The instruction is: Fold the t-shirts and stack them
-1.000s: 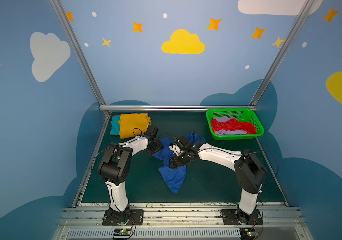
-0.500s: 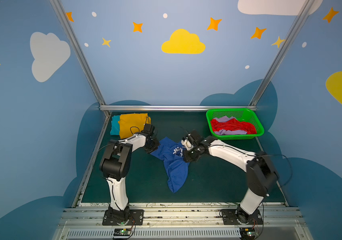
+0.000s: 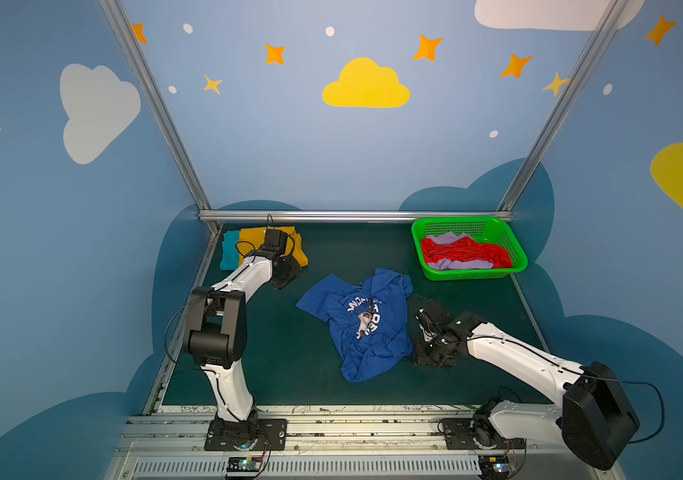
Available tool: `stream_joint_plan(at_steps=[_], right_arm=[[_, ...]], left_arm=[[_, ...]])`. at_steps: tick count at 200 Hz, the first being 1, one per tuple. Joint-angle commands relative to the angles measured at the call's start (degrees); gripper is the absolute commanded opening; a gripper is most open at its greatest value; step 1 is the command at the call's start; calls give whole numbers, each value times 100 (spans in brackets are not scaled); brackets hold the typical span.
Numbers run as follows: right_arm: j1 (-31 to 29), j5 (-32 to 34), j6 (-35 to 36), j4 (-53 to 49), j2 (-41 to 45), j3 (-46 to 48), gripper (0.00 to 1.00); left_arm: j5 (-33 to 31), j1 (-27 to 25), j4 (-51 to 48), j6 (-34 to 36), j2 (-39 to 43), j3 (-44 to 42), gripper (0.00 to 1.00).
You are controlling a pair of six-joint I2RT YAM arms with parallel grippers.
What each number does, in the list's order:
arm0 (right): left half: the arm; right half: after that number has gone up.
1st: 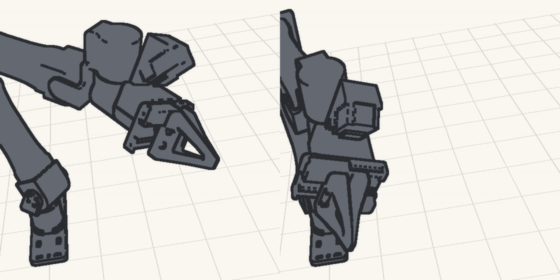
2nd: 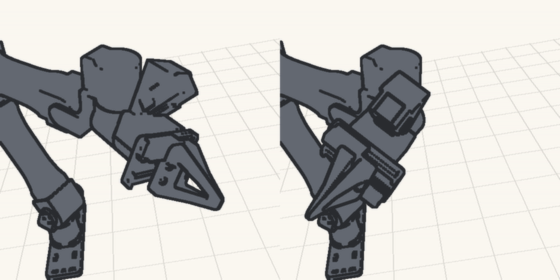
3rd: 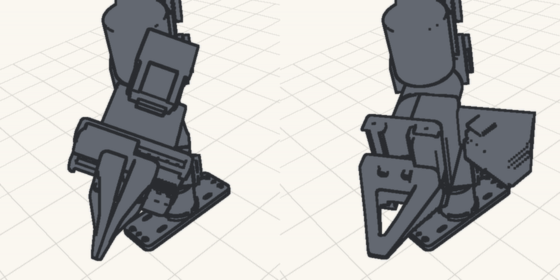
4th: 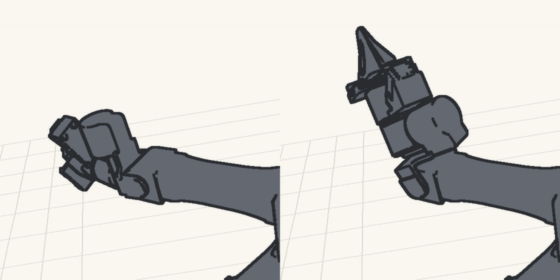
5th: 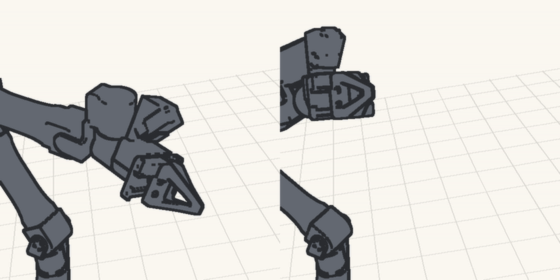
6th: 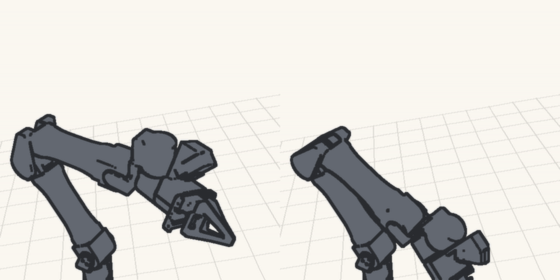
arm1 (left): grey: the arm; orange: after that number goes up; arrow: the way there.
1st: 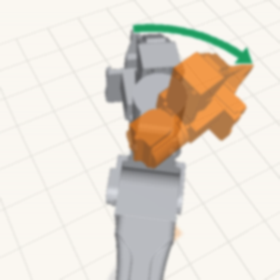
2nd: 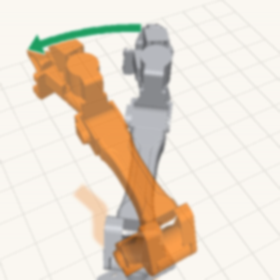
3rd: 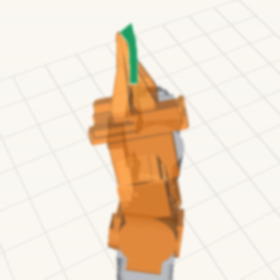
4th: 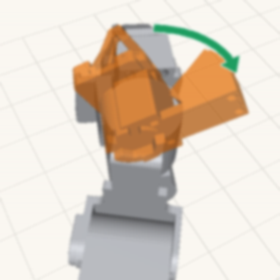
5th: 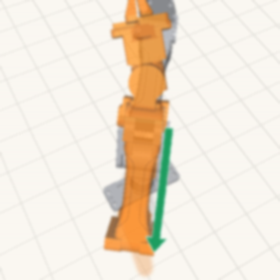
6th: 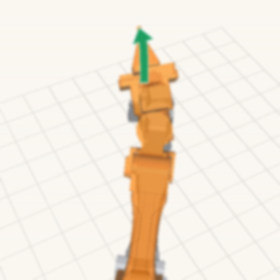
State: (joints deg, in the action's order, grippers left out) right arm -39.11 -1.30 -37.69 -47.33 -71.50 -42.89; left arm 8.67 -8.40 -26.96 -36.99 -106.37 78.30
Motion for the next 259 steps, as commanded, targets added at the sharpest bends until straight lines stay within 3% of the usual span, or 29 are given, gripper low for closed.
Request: stream_joint_plan(at_steps=[1, 23, 36, 64, 96, 123, 138, 162, 178, 187, 195, 204, 211, 234, 259], right_arm=[[-60, 499, -106, -262, 351, -458, 69], [-456, 1002, 362, -458, 262, -1045, 69], [-867, 1198, 640, -415, 54, -1292, 69], [-1298, 739, 889, 123, -502, -1366, 70], [-1771, 437, 1030, 708, -1080, -1452, 79], [-2238, 242, 1133, 956, -1661, -1699, 80], [-2440, -6, 1149, 1110, -1989, -1832, 80], [-2527, -357, 1051, 1455, -2336, -1822, 80], [-2494, -476, 969, 1638, -2538, -1793, 80], [-2450, -610, 928, 1727, -2661, -1788, 74], [-2380, -747, 900, 1774, -2769, -1792, 57], [-2285, -896, 855, 1763, -2846, -1797, 15], [-2201, -915, 819, 1789, -2811, -1744, 2], [-1799, -1116, 746, 1796, -2370, -1582, 0], [-1173, -983, 945, 1099, -1499, -1908, 0]], left_arm=[[-350, -630, -687, 383, 296, 241, 25], [-364, -1344, -819, 559, 441, 159, 55], [-348, -1720, -912, 597, 392, 115, 64], [-418, -2128, -1208, 498, 50, 116, 66], [-418, -2148, -1294, 258, -203, -25, 73], [-322, -2148, -1260, 137, -443, 11, 75], [-289, -2150, -1242, 89, -632, 114, 67], [-261, -2081, -1272, -13, -842, 258, 30], [-269, -1990, -1309, -44, -830, 291, 13], [-284, -1926, -1328, -43, -772, 295, 5], [-318, -1883, -1351, -53, -699, 291, 4], [-339, -1805, -1377, -52, -599, 268, 4], [-348, -1747, -1397, -45, -512, 249, 4], [-335, -1513, -1490, -21, -190, 203, 4], [-309, -1268, -1687, 83, 222, 385, 4]])
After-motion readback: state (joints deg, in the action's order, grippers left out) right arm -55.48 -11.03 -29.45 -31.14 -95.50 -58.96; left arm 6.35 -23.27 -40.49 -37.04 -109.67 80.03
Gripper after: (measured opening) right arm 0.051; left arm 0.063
